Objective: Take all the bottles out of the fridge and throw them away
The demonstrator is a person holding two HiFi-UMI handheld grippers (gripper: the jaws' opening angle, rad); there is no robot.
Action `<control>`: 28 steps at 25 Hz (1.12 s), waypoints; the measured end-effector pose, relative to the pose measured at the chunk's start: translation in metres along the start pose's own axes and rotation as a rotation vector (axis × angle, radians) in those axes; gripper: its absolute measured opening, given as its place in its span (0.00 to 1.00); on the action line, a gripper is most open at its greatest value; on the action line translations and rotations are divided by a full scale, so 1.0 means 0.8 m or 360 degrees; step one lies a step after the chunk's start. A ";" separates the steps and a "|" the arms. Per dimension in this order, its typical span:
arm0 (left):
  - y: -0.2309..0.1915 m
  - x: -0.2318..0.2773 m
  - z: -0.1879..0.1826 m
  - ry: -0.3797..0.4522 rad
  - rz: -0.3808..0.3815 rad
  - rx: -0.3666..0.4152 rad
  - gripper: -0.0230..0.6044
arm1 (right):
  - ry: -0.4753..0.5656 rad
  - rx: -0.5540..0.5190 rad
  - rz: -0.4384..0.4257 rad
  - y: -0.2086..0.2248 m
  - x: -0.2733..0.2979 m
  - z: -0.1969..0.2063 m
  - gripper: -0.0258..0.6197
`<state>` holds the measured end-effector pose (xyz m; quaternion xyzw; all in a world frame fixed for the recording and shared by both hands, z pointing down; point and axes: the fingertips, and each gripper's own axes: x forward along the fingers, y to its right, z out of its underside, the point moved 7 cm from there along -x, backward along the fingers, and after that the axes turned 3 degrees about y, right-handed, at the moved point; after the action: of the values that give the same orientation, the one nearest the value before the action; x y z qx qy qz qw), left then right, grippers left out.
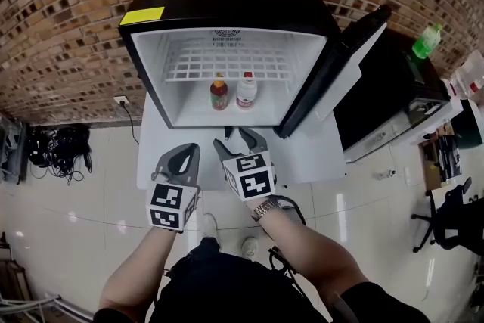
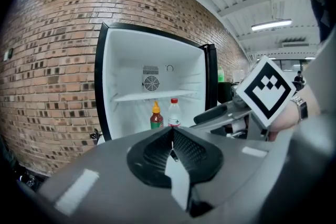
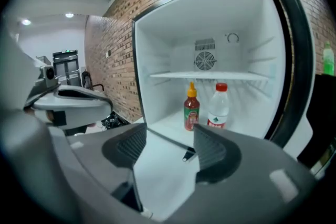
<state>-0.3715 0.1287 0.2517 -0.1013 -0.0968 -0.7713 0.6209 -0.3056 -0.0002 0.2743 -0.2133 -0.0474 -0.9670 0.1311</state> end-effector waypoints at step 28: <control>-0.119 0.106 0.004 -0.0106 0.0274 0.0084 0.04 | -0.0217 0.0128 0.0339 0.069 0.220 -0.016 0.48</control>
<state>-0.4820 0.0700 0.2763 -0.1184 -0.1286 -0.7084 0.6838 -0.4497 -0.0966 0.3396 -0.2769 -0.0719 -0.9282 0.2380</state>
